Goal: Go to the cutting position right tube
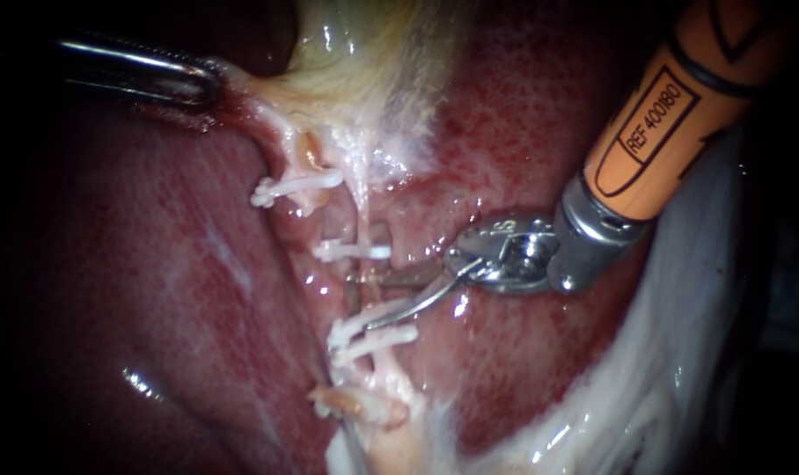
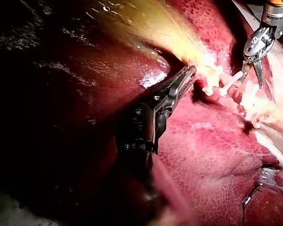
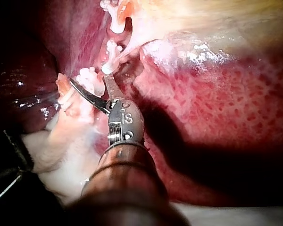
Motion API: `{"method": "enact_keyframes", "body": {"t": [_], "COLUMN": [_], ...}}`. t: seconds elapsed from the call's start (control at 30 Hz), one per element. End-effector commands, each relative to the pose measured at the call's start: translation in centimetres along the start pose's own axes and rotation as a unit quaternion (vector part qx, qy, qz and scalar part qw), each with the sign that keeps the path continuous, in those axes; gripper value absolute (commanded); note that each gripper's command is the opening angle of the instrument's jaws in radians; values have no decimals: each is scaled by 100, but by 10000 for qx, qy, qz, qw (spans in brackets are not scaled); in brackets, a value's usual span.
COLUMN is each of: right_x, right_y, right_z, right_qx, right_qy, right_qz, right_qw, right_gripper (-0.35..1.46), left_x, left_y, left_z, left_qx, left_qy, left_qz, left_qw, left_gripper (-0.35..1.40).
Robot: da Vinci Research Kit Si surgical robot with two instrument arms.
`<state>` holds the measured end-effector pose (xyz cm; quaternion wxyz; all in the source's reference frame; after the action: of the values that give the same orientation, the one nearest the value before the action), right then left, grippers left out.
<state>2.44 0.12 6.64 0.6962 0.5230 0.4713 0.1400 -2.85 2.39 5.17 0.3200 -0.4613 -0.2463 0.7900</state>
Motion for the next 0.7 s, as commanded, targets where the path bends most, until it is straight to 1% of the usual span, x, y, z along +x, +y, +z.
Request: {"method": "enact_keyframes", "body": {"t": [0.03,0.13,0.27,0.43,0.5,0.63,0.7], "right_x": [0,0,-1,5,8,14,16], "right_y": [2,7,14,20,21,26,28], "right_z": [3,13,25,34,36,40,42], "right_qx": [27,63,141,250,238,214,229], "right_qy": [19,64,185,357,401,579,622], "right_qz": [17,21,46,30,30,34,33], "right_qw": [10000,10000,9997,9990,9989,9981,9978], "right_gripper": [143,143,141,140,140,138,138], "left_x": [0,0,0,0,0,0,0], "left_y": [0,0,0,0,0,0,0], "left_z": [0,0,0,1,1,1,1], "left_qx": [1,1,2,2,2,2,3], "left_qy": [0,0,0,0,0,0,0], "left_qz": [0,-1,-1,-1,-1,-1,-1], "left_qw": [10000,10000,10000,10000,10000,10000,10000], "left_gripper": [-35,-35,-35,-35,-35,-35,-35]}}
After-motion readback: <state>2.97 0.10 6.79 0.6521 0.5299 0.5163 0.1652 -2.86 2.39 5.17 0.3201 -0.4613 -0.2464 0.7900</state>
